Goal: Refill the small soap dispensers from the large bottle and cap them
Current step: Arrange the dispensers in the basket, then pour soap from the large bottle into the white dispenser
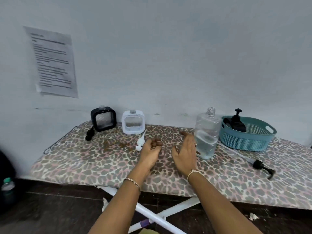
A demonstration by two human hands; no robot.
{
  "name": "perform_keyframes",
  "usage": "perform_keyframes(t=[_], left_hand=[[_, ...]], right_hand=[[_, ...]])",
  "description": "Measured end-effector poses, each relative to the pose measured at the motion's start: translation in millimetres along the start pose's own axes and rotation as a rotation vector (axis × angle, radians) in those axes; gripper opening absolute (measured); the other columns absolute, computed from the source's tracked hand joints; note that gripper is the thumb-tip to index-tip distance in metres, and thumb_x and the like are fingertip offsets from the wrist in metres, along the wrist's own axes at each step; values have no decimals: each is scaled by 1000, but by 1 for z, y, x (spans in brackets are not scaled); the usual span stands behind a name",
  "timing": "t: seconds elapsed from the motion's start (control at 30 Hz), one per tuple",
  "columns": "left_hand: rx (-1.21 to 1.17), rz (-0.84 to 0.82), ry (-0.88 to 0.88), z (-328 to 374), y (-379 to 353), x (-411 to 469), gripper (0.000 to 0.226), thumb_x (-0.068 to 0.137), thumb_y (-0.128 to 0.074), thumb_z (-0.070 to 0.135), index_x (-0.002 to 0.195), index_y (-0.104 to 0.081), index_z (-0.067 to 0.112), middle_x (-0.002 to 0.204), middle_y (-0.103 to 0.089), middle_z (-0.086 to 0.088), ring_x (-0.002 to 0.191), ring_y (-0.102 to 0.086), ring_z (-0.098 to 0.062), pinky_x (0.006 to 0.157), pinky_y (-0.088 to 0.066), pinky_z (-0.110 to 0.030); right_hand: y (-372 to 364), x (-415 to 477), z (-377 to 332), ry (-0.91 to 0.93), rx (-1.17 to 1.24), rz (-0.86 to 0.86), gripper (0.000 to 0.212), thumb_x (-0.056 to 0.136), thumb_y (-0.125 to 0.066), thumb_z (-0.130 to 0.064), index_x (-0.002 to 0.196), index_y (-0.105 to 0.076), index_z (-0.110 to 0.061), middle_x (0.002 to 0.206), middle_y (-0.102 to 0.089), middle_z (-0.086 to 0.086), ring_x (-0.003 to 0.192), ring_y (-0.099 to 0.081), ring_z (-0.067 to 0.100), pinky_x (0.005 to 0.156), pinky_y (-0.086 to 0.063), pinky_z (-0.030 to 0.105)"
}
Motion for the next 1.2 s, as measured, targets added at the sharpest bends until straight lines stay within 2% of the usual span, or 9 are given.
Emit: perform_keyframes(t=[0.07,0.2,0.4,0.47,0.57,0.67,0.83,1.03,1.2], left_hand=[[20,62,-16,1,21,11,24,91,-50,-2,105,-57,17,105,-66,-2,91,-62,-12,76,-50,-16],[14,163,0,-1,55,39,29,92,-51,1,117,-56,14,109,-67,-1,83,-62,-15,72,-55,-33],[174,519,-64,5,111,79,44,88,-62,9,129,-48,13,124,-53,-10,92,-59,-19,74,-48,-24],[229,585,-49,3,123,95,58,85,-69,21,135,-41,12,134,-42,-12,110,-53,-25,91,-46,-33],[295,518,-64,-2,130,128,85,76,-78,36,142,-30,10,145,-31,-12,134,-35,-29,109,-35,-41],[336,380,-40,-11,131,158,105,67,-82,47,146,-24,10,151,-31,-11,139,-32,-28,113,-32,-46],[248,309,-117,-17,127,170,69,76,-80,24,133,-44,12,127,-57,-5,112,-56,-18,97,-45,-31],[166,359,-218,-1,129,159,72,70,-85,20,132,-49,13,127,-59,-2,110,-57,-15,88,-47,-25],[102,304,-267,32,103,132,67,69,-85,21,127,-52,14,112,-58,7,102,-58,-11,86,-50,-25]], right_hand=[[-15,11,-17,44,6,-60,75,100,-43,-32,152,1,0,162,0,16,150,0,24,118,2,27],[-41,36,-41,131,31,-122,69,96,-50,-28,151,-16,-3,159,-19,13,147,-16,23,121,-12,32],[-77,78,-68,160,134,-233,69,91,-58,-28,149,-25,-10,153,-31,9,141,-30,22,117,-27,36],[-89,96,-75,140,187,-265,69,91,-58,-27,150,-25,-11,154,-32,7,142,-30,22,116,-27,36],[-108,119,-83,95,266,-332,71,93,-57,-29,153,-22,-13,158,-26,4,143,-29,21,117,-27,38],[-123,134,-88,67,365,-380,72,94,-55,-26,154,-17,-16,160,-22,0,144,-27,19,117,-26,36],[-134,143,-91,106,412,-383,62,95,-51,-19,151,-26,-23,151,-40,-4,136,-41,17,110,-35,32],[-119,145,-94,134,508,-327,57,99,-47,-15,151,-26,-23,151,-40,-3,136,-40,16,108,-32,26],[-76,137,-85,100,643,-148,58,95,-59,-28,147,-35,-25,145,-47,-4,129,-47,16,106,-42,34]])
Point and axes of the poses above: each hand's wrist, its own x-axis towards the middle knuckle, its own y-axis out of the back of the hand, z = x × y, the point moved 8 cm from there along x, towards the middle knuckle
